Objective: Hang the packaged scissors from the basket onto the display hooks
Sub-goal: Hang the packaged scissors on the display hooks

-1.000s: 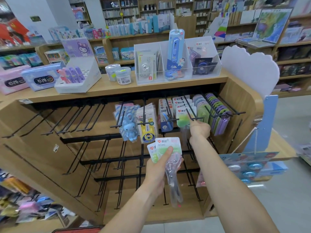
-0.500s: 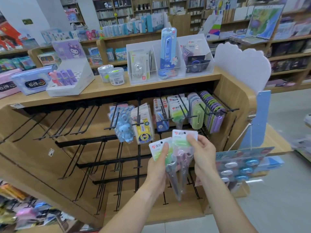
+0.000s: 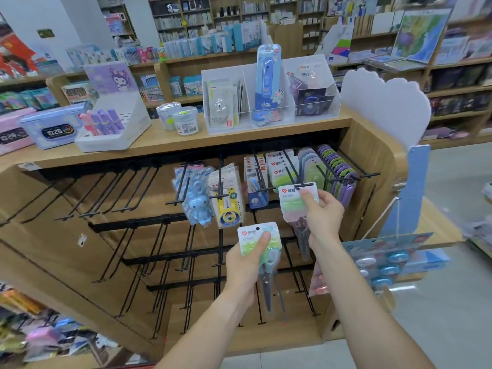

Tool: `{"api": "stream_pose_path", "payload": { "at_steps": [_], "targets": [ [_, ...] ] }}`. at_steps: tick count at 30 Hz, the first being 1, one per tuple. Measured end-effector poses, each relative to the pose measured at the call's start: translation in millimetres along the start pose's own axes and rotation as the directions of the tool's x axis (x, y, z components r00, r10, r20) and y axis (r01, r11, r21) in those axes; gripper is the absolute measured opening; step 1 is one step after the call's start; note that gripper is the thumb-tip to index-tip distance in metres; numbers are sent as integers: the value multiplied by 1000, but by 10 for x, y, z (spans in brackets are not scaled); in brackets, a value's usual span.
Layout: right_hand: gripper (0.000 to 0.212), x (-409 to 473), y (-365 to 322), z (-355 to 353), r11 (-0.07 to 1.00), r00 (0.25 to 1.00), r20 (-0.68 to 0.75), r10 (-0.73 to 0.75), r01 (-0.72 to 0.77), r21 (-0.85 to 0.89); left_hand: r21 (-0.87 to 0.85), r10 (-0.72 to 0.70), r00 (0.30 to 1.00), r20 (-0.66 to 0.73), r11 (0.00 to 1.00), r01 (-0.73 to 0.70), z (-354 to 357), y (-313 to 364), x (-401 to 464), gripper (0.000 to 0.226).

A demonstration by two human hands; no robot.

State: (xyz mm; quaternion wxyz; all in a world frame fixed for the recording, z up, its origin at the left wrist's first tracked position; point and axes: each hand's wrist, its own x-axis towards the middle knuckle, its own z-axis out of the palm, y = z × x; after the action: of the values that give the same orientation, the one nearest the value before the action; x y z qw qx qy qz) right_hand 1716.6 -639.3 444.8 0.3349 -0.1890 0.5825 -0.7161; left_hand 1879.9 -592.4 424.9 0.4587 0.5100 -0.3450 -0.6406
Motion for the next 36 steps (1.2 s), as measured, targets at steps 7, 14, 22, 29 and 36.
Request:
{"api": "stream_pose_path", "payload": {
  "at_steps": [7, 14, 22, 29, 36],
  "targets": [
    [18, 598, 190, 386, 991, 996, -55, 77, -82, -102, 4, 24, 999, 25, 1000, -24, 31, 60, 15, 22],
    [36, 549, 200, 322, 962, 978, -196, 68, -116, -246, -69, -29, 997, 77, 997, 34, 42, 124, 105, 14],
    [15, -469, 136, -310, 991, 953, 283, 107, -78, -111, 75, 92, 975, 204, 991, -109, 209, 66, 157, 20],
    [7, -159, -28, -280, 998, 993, 106, -48, 51, -31, 110, 180, 975, 129, 975, -194, 600, 205, 347, 18],
    [9, 131, 36, -118, 997, 994, 96, -47, 53, -62, 114, 179, 982, 59, 976, -185, 742, 268, 551, 12]
  ]
}}
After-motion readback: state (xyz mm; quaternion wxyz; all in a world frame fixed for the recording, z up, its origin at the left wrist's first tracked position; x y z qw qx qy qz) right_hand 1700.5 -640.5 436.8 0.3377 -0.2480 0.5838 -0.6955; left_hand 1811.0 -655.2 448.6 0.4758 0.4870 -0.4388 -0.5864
